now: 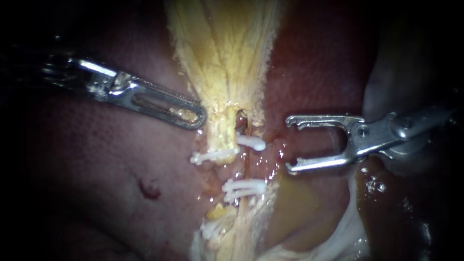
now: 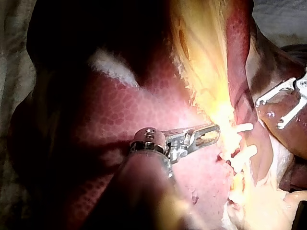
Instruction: Going back third clip right tube
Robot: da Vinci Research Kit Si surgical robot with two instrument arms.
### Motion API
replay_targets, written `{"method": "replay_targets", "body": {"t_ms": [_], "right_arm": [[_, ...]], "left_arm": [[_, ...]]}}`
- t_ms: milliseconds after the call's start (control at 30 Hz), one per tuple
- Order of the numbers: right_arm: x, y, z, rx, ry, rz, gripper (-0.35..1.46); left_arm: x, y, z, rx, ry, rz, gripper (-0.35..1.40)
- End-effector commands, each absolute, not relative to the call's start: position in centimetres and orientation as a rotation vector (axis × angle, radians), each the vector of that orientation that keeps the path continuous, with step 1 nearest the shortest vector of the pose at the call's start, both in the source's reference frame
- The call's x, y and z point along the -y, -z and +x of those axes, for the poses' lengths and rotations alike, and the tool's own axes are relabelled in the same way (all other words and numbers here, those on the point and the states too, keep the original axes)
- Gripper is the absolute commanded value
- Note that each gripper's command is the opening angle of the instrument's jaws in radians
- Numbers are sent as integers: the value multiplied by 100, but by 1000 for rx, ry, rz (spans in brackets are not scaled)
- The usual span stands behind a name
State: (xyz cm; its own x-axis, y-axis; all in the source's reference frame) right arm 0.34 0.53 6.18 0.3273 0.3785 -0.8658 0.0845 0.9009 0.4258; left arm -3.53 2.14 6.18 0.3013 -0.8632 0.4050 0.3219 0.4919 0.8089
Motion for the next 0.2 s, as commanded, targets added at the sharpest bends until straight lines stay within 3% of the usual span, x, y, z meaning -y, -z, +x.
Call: {"method": "replay_targets", "body": {"t_ms": [33,200], "right_arm": [[-52,-618,34,-1233,-200,436,50],[-52,-618,34,-1234,-198,439,50]], "left_arm": [[-214,-618,-353,958,871,679,-35],[-215,-617,-351,958,870,680,-35]]}}
